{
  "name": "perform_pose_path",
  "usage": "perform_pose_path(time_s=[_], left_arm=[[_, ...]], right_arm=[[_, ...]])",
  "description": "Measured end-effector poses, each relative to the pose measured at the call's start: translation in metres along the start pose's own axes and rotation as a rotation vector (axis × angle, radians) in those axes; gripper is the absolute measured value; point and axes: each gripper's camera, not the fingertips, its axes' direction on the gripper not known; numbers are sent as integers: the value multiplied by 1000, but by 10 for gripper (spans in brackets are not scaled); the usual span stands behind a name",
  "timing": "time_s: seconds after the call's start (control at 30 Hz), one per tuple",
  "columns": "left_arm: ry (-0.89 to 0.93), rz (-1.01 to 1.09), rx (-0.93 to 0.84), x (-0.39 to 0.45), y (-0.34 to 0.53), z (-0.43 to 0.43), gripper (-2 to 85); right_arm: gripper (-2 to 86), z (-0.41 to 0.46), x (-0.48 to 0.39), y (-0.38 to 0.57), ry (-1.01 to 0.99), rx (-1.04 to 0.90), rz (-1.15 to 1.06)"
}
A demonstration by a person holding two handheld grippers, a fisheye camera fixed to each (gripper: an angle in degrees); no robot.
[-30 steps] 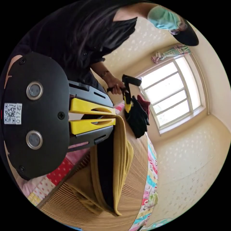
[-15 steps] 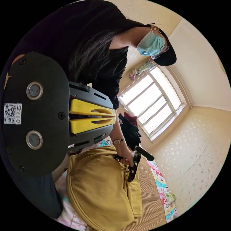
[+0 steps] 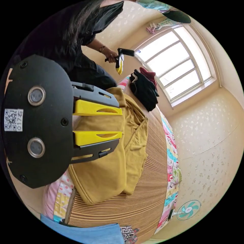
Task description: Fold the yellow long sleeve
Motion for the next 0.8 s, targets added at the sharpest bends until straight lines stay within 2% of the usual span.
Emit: perform_pose_path(time_s=[0.1,0.17,0.23,0.3,0.4,0.47,0.5,0.53,0.63,0.7,0.77,0.8], left_arm=[[-3,-94,44,-1,5,-4,113],[35,-102,98,5,-2,2,113],[81,-109,106,14,-17,15,113],[116,-78,114,32,-39,32,115],[123,-56,151,51,-60,39,113],[133,-40,162,57,-68,41,113],[132,-44,153,57,-72,45,113],[129,-51,145,56,-75,48,112],[150,-85,117,50,-93,64,123],[297,-34,157,52,-120,72,160],[377,27,171,58,-149,78,167],[363,26,153,61,-174,85,168]], right_arm=[[93,56,36,-88,200,-5,33],[100,106,62,-135,296,-106,44],[101,188,92,-169,244,-384,109],[71,237,84,-163,67,-528,63],[34,225,34,-142,168,-431,-30],[26,186,3,-115,29,-316,-24],[23,162,-18,-87,-114,-254,-54],[21,149,-36,-57,-207,-273,-92],[17,152,-57,13,-220,-496,-164],[17,150,-51,30,-202,-549,-182],[20,145,-38,19,-142,-539,-147],[30,142,-29,-1,-91,-505,-117]])
